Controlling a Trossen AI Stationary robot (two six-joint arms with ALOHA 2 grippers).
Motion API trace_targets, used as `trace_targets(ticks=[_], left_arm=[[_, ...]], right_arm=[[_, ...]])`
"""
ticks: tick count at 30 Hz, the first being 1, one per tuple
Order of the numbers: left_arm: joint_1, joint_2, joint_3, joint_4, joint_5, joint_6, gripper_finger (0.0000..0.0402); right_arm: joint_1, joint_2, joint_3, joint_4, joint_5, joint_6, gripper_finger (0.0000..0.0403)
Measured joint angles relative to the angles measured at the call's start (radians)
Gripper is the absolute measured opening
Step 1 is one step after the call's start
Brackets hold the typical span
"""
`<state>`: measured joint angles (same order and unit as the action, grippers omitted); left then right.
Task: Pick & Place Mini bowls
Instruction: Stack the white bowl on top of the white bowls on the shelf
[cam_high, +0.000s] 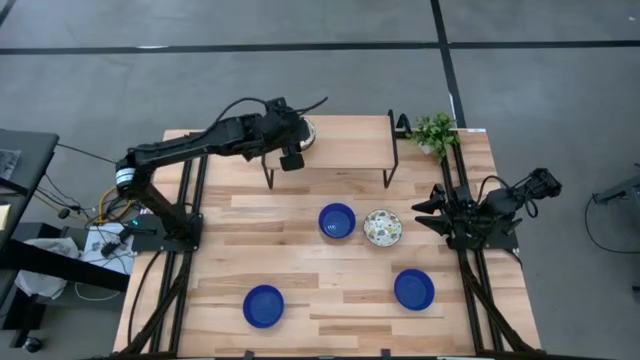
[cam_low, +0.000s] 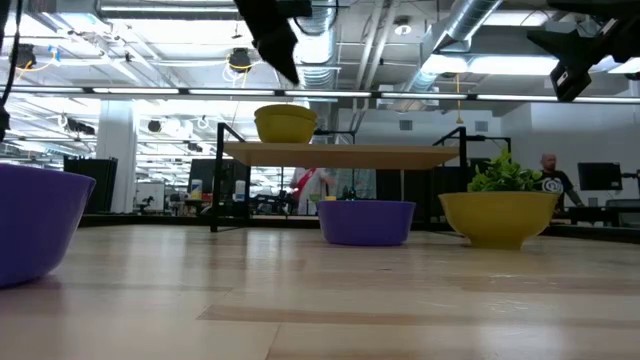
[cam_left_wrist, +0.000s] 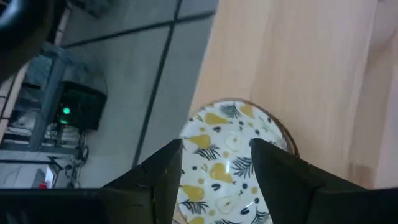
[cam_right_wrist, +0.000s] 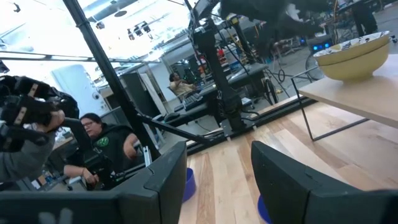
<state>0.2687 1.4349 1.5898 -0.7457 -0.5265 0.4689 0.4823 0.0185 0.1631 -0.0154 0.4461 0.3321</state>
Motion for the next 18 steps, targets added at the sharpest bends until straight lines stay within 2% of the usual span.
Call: trace_targets(ticks=[5,16,18], left_arm=[[-0.056,-0.076,0.000,0.004,0.003,-0.041,0.0192],[-0.188,-0.224,0.000,-0.052,0.081,-0.293,0.0192],[-0.209,-0.247,0.000,-0.075,0.122,-0.343,0.0192]], right_arm=[[0.000,0.000,0.000,0.000,0.000,0.000,0.0169],[0.000,0.000,0.000,0.001,0.000,0.000,0.0169],[0.000,0.000,0.000,0.001,0.000,0.001,0.0169]])
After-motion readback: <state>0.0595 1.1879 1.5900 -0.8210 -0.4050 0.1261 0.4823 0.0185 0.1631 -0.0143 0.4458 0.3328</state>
